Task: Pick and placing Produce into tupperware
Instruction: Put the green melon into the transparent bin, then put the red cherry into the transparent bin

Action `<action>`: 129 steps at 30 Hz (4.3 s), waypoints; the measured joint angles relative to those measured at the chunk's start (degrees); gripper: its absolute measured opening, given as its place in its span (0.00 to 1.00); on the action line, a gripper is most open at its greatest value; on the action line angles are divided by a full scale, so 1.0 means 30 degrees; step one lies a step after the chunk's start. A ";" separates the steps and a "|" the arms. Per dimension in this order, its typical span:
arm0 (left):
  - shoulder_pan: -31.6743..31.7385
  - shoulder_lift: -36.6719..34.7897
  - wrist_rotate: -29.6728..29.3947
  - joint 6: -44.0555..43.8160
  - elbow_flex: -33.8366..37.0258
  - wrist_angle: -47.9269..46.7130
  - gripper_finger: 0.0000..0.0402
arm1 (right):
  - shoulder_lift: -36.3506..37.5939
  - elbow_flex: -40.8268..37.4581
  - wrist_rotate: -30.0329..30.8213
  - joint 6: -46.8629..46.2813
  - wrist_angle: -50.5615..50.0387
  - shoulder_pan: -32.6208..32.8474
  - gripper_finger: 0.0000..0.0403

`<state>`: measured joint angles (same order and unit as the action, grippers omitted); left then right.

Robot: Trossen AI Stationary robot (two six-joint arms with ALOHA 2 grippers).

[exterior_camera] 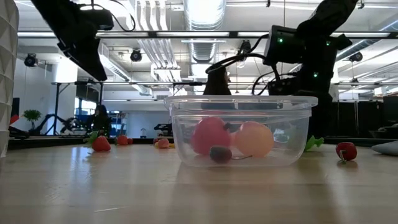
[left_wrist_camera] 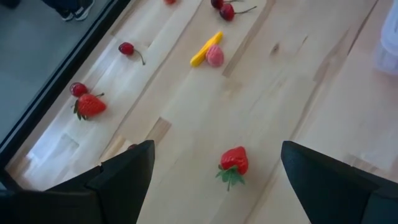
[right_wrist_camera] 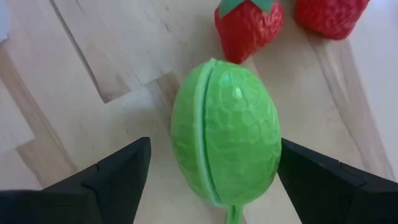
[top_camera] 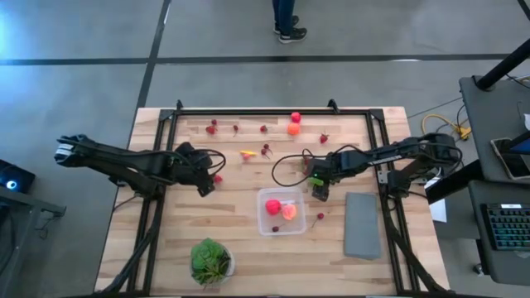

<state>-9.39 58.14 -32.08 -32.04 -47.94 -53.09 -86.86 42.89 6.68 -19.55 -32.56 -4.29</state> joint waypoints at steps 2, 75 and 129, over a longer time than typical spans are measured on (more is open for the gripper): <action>0.0000 -0.0120 -0.0007 0.0004 0.0136 0.0040 0.83 | -0.0026 0.0000 0.0221 0.0006 0.0024 0.0000 0.81; 0.0000 -0.0273 0.0364 0.0485 0.1010 0.1017 0.83 | -0.3909 0.9624 -0.3156 -0.2347 -0.1981 0.2827 0.67; 0.0000 -0.0273 0.0342 0.1833 0.1083 0.1549 0.83 | -0.1329 0.2317 0.0252 -0.4095 -0.1791 0.9442 0.74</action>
<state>-9.39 57.32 -31.05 -26.55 -44.69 -48.45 -90.85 49.85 7.44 -31.83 -37.93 24.03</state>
